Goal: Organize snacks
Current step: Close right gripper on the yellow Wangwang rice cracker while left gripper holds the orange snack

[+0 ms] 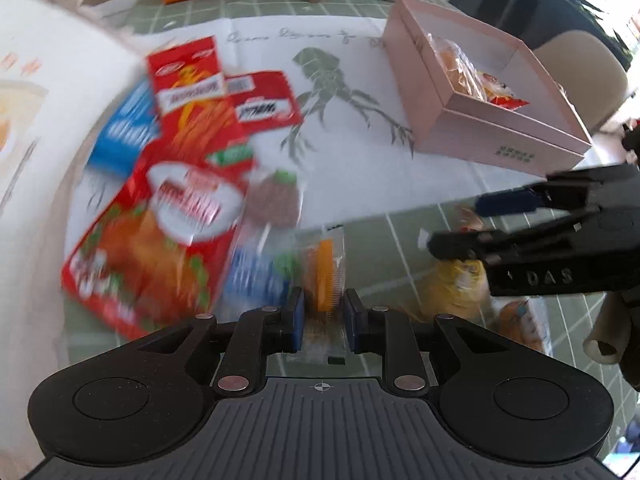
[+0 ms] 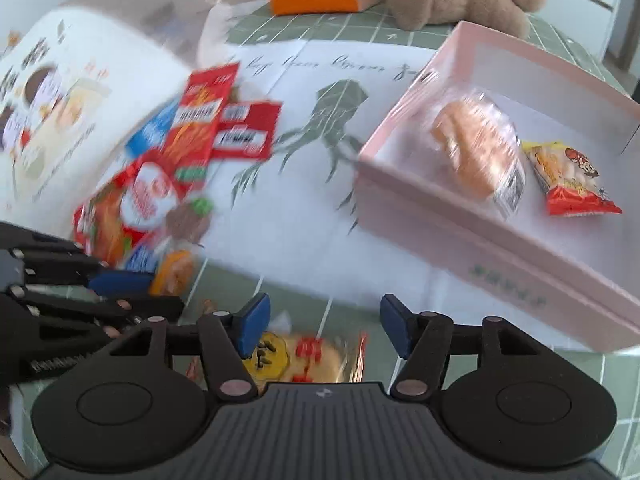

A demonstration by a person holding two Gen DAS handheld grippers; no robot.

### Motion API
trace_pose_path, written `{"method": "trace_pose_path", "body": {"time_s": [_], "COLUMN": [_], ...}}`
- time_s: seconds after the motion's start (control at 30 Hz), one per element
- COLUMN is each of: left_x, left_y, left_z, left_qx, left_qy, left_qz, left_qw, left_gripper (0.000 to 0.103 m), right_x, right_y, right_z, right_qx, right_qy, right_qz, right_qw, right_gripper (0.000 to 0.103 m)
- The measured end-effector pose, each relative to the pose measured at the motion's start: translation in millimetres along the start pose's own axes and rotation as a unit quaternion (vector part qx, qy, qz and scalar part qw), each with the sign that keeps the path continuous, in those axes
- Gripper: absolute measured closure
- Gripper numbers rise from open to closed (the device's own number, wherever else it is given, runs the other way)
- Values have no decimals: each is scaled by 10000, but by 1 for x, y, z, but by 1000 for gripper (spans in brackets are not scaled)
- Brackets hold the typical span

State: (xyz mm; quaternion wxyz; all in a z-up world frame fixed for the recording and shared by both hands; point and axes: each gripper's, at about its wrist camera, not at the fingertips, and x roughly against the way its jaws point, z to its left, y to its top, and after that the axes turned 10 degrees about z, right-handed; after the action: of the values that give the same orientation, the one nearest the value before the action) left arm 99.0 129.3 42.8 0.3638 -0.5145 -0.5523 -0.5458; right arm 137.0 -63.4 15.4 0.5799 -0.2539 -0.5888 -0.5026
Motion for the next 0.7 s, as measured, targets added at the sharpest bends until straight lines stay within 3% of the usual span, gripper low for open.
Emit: {"method": "trace_pose_path", "body": {"time_s": [0.2,0.33,0.43,0.7], "left_x": [5,7,4,2], "left_y": [-27,-35,-36,-34], "left_z": [7,4,-3,-10], "left_qx": [297,296,202,134], "left_qy": [-19,46,108,111], "left_qz": [-78,-84,-24,6], "left_qw": [9995,9995,9997,9998], "left_gripper": [79,78,76,76], "right_x": [14,30,33,15], "right_y": [-33,-44,-52,-56], "right_z": [11,10,13,10], "right_qx": [359,92,-47,-703], "right_qy": [-674,-414,-402,-129], "right_qz": [14,-19,36,144], "right_qw": [9971,9991,9992,9973], "right_gripper": [37,35,28,23]}}
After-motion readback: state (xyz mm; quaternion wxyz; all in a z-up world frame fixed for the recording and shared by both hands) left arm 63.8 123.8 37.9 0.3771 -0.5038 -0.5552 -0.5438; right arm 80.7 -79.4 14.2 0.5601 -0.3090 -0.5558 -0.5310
